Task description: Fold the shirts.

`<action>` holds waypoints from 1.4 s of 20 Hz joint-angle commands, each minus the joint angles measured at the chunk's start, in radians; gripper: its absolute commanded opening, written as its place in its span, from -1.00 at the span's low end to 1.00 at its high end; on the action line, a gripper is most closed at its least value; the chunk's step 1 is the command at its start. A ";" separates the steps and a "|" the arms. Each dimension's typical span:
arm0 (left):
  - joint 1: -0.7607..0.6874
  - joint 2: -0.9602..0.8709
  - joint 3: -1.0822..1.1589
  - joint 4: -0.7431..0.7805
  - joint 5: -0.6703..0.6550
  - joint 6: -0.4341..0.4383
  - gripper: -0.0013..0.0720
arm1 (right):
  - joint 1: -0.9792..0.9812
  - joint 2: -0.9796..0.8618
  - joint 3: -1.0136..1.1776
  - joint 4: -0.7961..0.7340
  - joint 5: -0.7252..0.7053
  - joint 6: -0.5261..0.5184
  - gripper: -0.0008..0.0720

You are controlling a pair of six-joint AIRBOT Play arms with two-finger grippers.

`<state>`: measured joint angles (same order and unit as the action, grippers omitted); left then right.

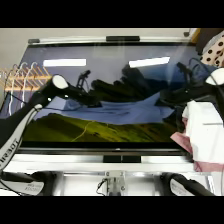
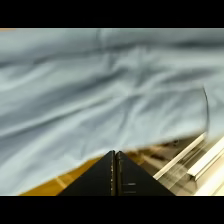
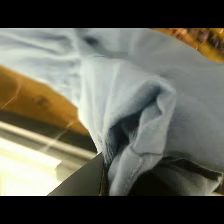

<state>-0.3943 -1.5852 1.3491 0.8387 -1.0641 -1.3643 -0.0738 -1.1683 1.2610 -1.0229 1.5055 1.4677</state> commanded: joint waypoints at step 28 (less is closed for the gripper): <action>0.412 0.397 -0.003 0.080 -0.007 -0.058 -0.87 | 0.316 -0.042 0.001 0.100 -0.255 0.189 -0.77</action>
<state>-0.0921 -1.2671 1.3453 0.8936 -1.0203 -1.4227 0.1238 -1.1229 1.2613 -0.9329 1.3788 1.6547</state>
